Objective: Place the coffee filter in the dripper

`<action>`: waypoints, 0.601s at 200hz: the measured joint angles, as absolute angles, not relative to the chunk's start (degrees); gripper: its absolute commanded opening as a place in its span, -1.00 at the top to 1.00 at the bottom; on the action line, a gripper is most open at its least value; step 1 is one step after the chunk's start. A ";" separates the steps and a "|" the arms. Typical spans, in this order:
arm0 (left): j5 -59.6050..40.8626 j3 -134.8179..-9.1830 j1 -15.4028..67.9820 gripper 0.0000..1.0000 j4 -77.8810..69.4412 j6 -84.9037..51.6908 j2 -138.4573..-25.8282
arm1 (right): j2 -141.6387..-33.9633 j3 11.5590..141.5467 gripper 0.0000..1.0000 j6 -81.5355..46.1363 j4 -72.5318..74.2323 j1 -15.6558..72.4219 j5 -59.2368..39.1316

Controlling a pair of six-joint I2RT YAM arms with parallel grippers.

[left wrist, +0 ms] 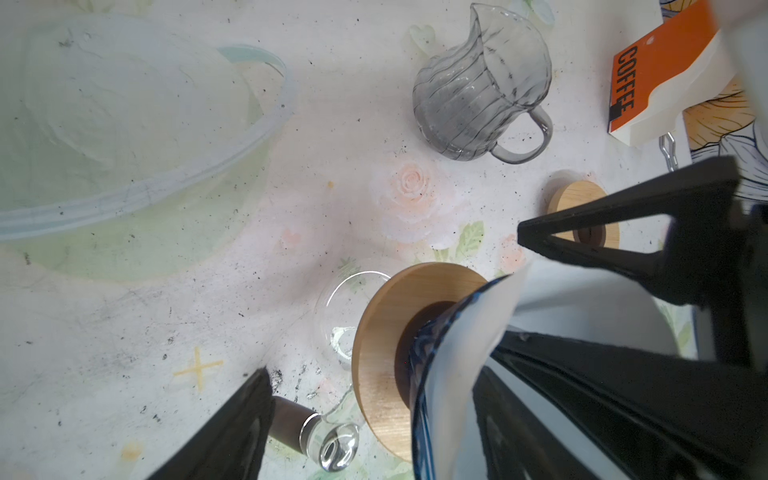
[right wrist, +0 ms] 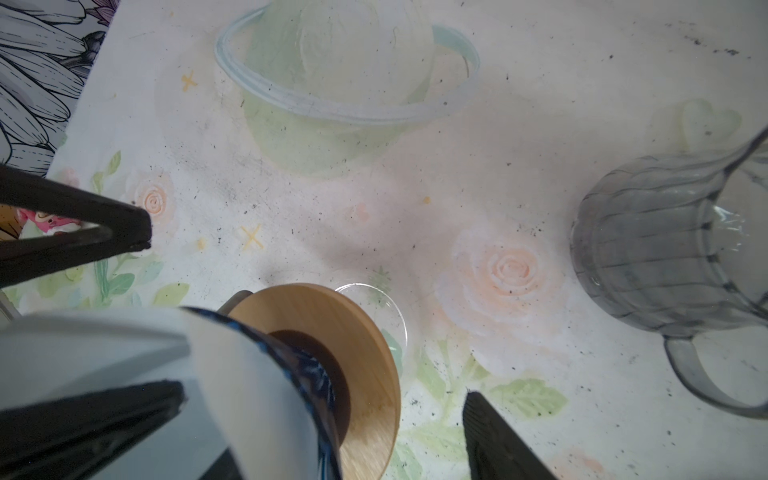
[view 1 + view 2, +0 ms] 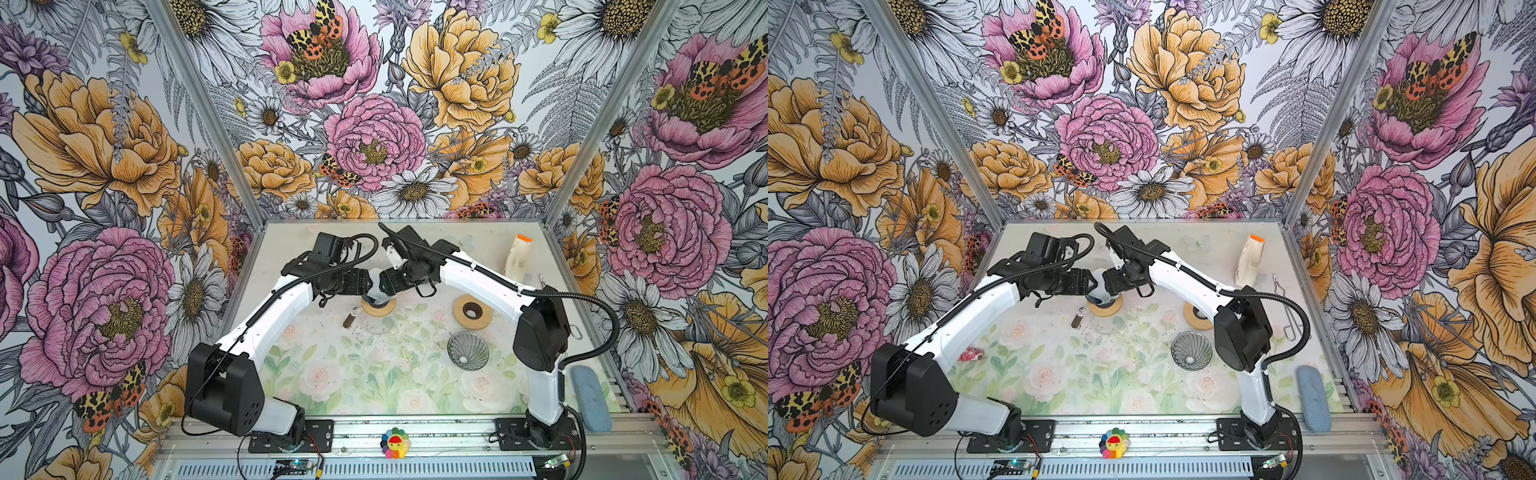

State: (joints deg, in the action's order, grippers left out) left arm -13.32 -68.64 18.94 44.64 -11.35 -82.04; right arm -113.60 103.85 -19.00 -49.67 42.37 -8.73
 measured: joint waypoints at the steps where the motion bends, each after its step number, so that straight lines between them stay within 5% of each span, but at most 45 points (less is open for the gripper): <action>1: -13.32 -68.64 18.94 -0.54 44.66 -11.35 -82.04 | -113.56 103.85 -0.39 -19.00 -49.67 42.37 -8.71; 120: -12.21 -71.05 18.94 -0.53 46.74 -10.66 -82.41 | -110.26 103.70 -0.38 -18.50 -50.85 42.37 -3.33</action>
State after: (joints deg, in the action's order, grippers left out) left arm -12.21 -71.05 18.94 46.74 -10.66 -82.41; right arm -110.26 103.70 -18.50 -50.85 42.37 -3.33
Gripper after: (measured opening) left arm 0.765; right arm 0.692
